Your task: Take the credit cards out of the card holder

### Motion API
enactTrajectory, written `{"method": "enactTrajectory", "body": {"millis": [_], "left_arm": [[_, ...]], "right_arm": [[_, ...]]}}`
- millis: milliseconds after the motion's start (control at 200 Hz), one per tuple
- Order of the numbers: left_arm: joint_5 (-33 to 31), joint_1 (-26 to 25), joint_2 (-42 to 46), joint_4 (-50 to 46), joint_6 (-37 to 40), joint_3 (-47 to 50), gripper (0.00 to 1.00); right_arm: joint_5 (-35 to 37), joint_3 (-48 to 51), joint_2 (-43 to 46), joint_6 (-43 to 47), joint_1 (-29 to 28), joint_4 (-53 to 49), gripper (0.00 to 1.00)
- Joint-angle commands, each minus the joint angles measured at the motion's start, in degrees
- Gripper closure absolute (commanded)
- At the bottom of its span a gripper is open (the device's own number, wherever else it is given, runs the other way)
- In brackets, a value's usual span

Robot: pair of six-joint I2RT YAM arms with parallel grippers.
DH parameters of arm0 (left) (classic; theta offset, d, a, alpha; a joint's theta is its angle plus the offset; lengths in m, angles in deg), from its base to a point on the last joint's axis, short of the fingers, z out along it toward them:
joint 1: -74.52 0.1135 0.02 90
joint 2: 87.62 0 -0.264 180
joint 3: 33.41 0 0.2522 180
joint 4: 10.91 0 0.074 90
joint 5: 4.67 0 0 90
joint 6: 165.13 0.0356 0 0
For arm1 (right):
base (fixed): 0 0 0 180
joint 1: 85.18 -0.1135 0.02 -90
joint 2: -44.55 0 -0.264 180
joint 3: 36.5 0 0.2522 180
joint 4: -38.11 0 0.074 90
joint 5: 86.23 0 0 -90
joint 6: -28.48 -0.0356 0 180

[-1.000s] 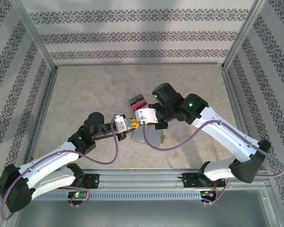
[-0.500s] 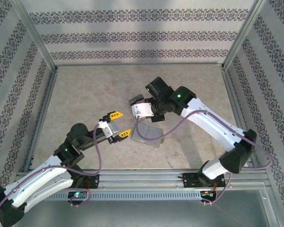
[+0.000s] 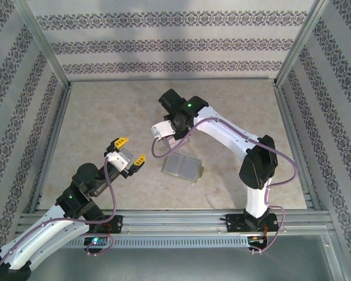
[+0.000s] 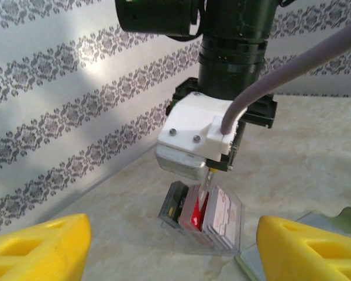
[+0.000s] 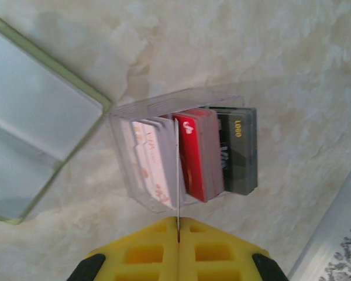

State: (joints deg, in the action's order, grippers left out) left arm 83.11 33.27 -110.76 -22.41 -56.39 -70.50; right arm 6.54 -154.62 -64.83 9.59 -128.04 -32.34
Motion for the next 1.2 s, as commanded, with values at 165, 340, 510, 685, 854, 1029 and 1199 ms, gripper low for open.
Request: {"method": "enactTrajectory", "body": {"millis": [165,340,510,685,854,1029,1199], "left_arm": [[-3.2,-0.5,0.2,-3.1,-0.1,-0.7,0.24],[-4.1,-0.5,-0.3,-3.1,1.3,-0.7,0.23],[-5.3,-0.5,-1.2,-3.1,2.5,-1.3,0.22],[-6.4,-0.5,-1.5,-2.2,2.7,-0.8,0.17],[-6.6,-0.5,-1.5,-2.0,2.4,-0.5,0.12],[-6.8,-0.5,-1.5,-2.1,2.6,-0.5,0.1],[-6.9,-0.5,-1.6,-2.0,2.6,-0.4,0.08]], "right_arm": [[1.5,-5.5,-5.6,5.3,1.6,1.8,1.0],[0.4,-8.7,-9.1,5.3,2.6,0.9,1.0],[0.4,-9.4,-11.1,6.0,3.3,2.3,1.0],[-0.5,-10.4,-13.0,6.2,3.7,3.0,1.0],[-1.3,-11.4,-14.6,6.2,3.9,3.1,1.0],[-1.9,-12.3,-15.8,5.9,4.4,3.1,1.0],[-1.9,-12.9,-17.0,6.0,5.0,3.1,1.0]]}}
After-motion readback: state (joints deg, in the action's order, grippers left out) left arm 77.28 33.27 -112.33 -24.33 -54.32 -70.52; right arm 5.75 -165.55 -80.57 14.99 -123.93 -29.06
